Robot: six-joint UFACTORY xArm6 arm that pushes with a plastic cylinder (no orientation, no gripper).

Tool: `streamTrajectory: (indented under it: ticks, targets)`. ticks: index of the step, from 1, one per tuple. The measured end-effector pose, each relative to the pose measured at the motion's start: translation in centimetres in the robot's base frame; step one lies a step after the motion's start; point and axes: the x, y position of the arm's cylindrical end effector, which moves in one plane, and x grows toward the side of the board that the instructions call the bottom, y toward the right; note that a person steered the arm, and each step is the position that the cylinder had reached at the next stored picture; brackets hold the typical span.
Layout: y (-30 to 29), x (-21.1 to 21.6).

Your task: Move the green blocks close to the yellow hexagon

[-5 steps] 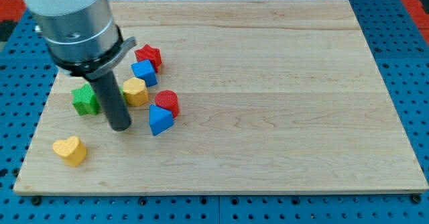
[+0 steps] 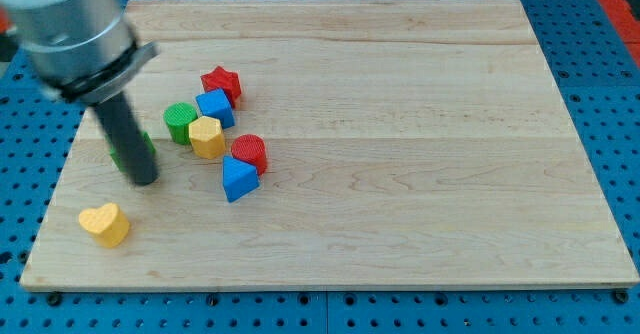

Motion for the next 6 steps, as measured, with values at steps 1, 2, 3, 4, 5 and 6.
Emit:
streamTrajectory:
  ticks: [1,2,3,4,5,6]
  targets:
    - [-6.4,1.0]
    - [-7.7,-2.1]
    - [-5.5,-4.4]
    - [0.7,-4.8]
    - [-4.7,-2.9]
    - [-9.5,1.8]
